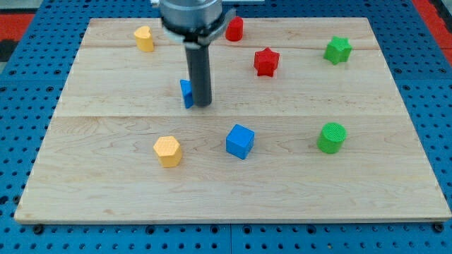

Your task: Move the blue triangle diagonally to the bottom left of the red circle

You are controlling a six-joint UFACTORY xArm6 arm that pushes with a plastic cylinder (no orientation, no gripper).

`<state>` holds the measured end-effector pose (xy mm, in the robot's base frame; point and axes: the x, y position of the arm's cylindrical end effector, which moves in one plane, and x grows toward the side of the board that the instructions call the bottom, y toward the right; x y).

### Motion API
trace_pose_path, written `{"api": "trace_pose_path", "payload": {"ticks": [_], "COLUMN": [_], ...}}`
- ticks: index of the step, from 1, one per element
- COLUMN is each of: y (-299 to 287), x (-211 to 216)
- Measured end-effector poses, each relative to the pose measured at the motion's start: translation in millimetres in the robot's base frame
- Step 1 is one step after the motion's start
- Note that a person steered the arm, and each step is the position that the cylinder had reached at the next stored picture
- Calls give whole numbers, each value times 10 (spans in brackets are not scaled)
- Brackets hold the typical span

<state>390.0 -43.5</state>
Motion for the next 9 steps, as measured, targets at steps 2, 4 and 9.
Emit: {"api": "trace_pose_path", "payload": {"ticks": [2, 4, 9], "y": [-712, -598, 3], "x": [-274, -67, -865]}}
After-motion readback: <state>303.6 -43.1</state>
